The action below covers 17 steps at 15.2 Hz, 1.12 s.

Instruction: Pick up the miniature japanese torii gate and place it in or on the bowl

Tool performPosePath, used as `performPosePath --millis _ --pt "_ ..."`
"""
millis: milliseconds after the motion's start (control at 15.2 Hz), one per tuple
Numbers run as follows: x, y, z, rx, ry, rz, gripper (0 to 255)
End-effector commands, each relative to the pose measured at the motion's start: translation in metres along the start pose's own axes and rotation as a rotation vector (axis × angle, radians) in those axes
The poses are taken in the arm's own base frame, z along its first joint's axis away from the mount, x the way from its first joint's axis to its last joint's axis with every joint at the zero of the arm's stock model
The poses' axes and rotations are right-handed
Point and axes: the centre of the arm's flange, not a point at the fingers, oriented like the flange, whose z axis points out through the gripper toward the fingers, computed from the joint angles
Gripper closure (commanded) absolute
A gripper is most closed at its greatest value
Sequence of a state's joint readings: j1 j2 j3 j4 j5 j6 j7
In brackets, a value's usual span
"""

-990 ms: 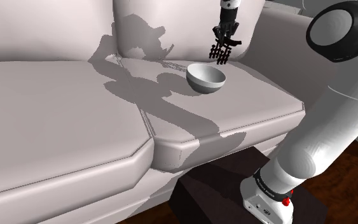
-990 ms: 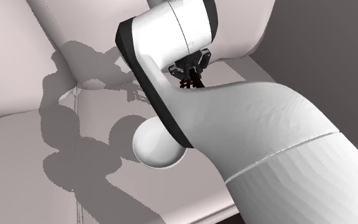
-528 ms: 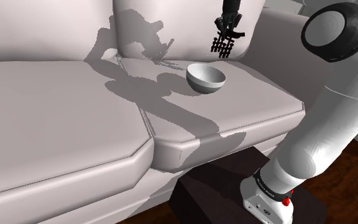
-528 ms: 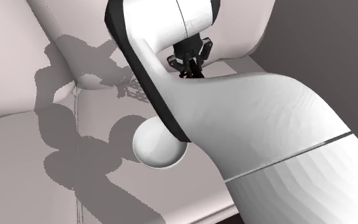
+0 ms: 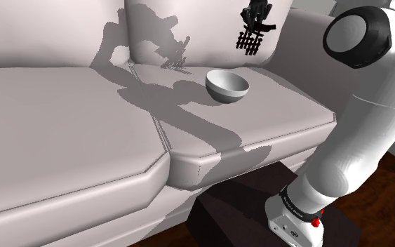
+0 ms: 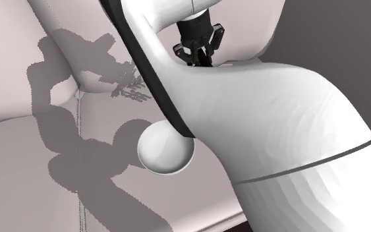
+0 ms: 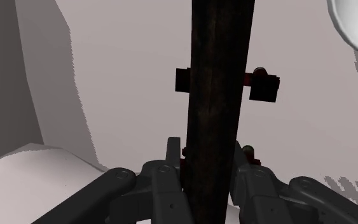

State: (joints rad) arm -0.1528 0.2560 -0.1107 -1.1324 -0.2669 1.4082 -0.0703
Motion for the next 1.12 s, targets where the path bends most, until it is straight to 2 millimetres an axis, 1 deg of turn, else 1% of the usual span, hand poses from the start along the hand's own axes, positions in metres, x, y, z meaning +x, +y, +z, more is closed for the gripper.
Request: performPosePath --millis 0,1056 --pt "0.002 0.001 -0.006 0.000 0.000 0.000 255" --pt "-0.133 -0.143 -0.082 0.000 0.000 0.000 255"
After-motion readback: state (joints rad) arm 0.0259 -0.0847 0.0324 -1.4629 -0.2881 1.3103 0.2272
